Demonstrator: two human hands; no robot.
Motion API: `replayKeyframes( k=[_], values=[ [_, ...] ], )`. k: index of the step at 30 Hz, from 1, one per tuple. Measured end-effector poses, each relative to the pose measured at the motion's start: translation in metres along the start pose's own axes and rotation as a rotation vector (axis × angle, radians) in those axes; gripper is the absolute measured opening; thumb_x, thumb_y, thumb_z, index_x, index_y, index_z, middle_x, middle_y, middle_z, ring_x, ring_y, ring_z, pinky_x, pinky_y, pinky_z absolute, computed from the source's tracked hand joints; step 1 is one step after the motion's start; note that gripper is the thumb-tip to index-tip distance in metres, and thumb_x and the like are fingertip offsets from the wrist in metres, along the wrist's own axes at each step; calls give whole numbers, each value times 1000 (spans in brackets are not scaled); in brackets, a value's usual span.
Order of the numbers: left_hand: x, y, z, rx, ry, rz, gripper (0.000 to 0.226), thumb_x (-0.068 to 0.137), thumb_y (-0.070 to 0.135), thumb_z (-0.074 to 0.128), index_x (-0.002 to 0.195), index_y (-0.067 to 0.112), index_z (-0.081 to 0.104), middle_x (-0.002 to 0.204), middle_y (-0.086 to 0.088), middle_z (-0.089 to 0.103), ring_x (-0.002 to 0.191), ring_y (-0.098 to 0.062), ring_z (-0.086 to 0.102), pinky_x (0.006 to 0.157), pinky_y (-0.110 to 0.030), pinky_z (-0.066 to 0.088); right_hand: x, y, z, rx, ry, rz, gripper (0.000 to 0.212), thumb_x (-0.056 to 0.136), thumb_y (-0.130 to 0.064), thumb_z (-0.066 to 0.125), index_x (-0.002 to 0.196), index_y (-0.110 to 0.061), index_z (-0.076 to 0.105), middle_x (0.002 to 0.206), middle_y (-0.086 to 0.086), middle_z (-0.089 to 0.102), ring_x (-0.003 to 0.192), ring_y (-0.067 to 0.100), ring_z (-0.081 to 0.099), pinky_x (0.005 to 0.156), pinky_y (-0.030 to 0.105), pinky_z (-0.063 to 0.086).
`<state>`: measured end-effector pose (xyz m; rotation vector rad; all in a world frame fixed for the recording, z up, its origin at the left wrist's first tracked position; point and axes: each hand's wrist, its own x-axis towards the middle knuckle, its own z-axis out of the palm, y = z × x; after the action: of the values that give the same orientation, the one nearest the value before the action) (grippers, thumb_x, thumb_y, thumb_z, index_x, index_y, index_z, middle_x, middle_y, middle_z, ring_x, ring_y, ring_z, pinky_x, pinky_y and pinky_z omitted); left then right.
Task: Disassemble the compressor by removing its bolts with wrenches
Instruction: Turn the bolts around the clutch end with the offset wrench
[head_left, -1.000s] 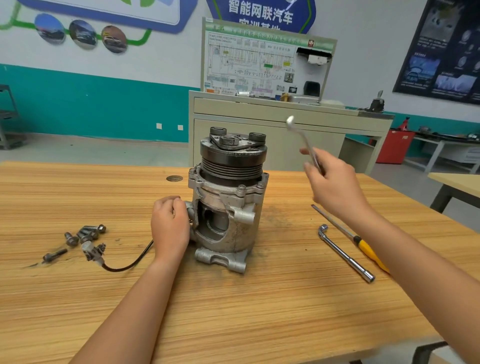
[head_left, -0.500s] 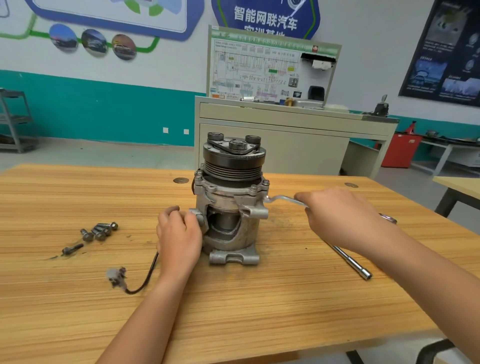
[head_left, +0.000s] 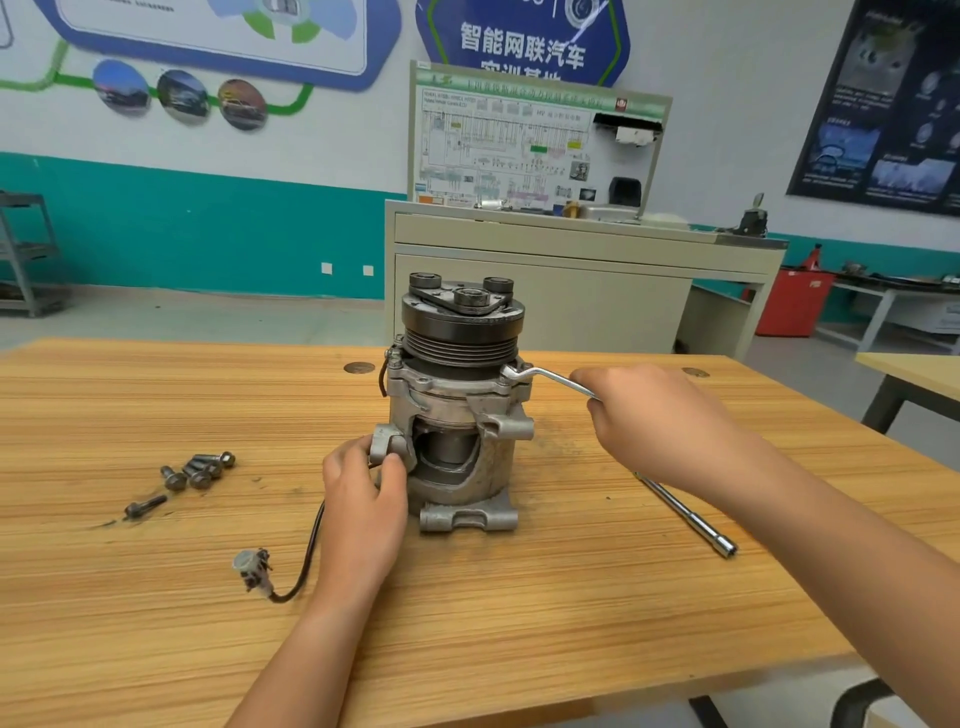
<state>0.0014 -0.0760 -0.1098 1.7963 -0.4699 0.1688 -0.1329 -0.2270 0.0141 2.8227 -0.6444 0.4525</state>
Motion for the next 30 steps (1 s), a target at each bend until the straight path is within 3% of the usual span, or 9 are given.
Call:
replayKeyframes(
  k=[6,10,12,15,18,23,25,27,30],
  values=[
    [-2,0,0,21,8,5,37,96,16,43,132,7,45,141,-5,35,117,-11,39,89,-21,26,-9,-29,-24,-271,-104,-44,27,88,0,43,110,-12,52,64,-2,32,67,20,41,48,27,29],
    [-1,-1,1,17,14,10,36,96,13,42,130,5,46,140,-7,36,117,-10,38,90,-19,25,-14,-44,-28,-389,-182,-104,48,90,4,38,136,10,26,111,18,56,92,34,59,49,30,33],
    [0,-2,1,23,17,5,36,96,14,42,131,5,45,141,-7,35,120,-14,39,90,-19,25,-12,-42,-27,-448,-155,-150,45,92,1,37,135,10,28,95,11,56,79,27,57,40,28,25],
    [0,-3,1,24,16,4,36,96,13,41,131,5,46,141,-6,34,118,-13,40,89,-18,24,-5,-30,-29,-499,-101,-210,27,95,-10,35,117,-4,50,60,0,29,47,15,29,38,26,20],
    [2,-5,2,19,6,16,34,95,9,39,128,5,48,139,-6,35,107,-4,36,88,-16,24,3,-9,-21,-456,-56,-230,21,96,-19,29,108,-9,43,56,-2,33,45,14,30,39,26,21],
    [3,-5,1,17,10,20,34,95,6,36,126,6,50,138,-6,36,104,-2,34,88,-16,24,37,25,-4,-510,-1,-315,21,93,-12,37,113,-16,38,59,-5,39,47,13,38,40,25,23],
    [2,-5,1,20,16,21,33,95,6,36,125,6,50,137,-6,37,103,-4,35,88,-15,24,54,30,3,-495,80,-351,29,91,-7,42,119,-16,38,66,-4,40,56,16,45,46,25,31],
    [3,-5,0,21,18,19,33,95,6,37,125,6,50,137,-6,37,103,-4,35,86,-14,24,68,27,15,-466,150,-366,34,90,-2,43,122,-13,41,84,1,55,78,22,55,69,30,42],
    [3,-5,0,18,9,11,34,95,7,36,126,6,50,137,-6,37,103,-4,36,87,-15,25,81,17,37,-409,162,-334,39,88,4,38,125,-7,42,110,7,61,102,26,56,103,36,28]
  ],
)
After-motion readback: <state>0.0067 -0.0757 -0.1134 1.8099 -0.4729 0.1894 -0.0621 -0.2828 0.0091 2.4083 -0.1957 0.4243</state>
